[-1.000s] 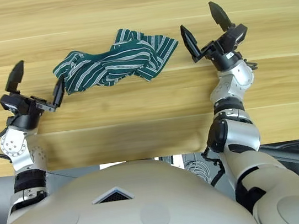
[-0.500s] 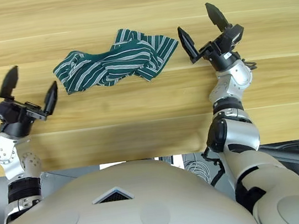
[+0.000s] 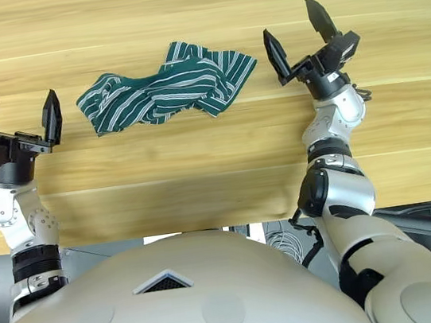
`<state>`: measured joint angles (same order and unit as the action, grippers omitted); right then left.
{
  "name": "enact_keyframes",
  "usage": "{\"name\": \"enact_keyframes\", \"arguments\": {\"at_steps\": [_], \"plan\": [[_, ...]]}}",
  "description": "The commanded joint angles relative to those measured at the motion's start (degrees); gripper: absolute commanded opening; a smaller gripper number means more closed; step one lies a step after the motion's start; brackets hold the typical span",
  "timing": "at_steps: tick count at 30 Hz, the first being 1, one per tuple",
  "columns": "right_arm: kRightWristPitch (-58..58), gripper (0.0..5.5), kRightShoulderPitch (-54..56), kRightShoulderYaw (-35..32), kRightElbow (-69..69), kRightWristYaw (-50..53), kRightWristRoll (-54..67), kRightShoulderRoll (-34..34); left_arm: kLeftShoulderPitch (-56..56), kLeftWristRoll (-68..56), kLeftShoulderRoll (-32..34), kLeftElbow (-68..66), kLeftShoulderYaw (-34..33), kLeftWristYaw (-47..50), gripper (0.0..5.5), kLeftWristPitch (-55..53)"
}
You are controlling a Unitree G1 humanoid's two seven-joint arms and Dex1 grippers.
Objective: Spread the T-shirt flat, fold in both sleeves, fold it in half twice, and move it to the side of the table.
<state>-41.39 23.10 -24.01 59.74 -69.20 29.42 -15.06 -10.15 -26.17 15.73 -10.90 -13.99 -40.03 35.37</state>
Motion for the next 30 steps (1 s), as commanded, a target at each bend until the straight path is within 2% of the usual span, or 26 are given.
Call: {"name": "enact_keyframes", "arguments": {"at_steps": [1,13,20,29,30], "plan": [[0.5,5.35,1.82,-0.8,0.13,0.07,0.83,0.01,1.69,1.96,-0.49,-1.65,-0.43,1.78,5.4,0.6],[0.58,5.35,2.15,-2.11,0.85,0.46,0.4,-0.18,2.62,3.74,-0.52,-3.92,0.06,2.76,5.4,1.55],[0.57,5.35,2.15,-1.85,0.9,0.66,0.02,-0.12,-3.17,3.55,2.78,-0.66,5.43,-5.18,5.4,-1.67],[0.09,5.35,1.9,-1.13,0.94,1.25,-0.73,0.26,-5.31,6.22,4.1,0.98,9.96,-6.94,5.4,-8.15],[0.01,5.4,1.86,-1.01,0.94,1.33,-0.84,0.33,-4.71,7.32,4.27,0.44,9.75,-5.57,5.16,-8.81]]}}
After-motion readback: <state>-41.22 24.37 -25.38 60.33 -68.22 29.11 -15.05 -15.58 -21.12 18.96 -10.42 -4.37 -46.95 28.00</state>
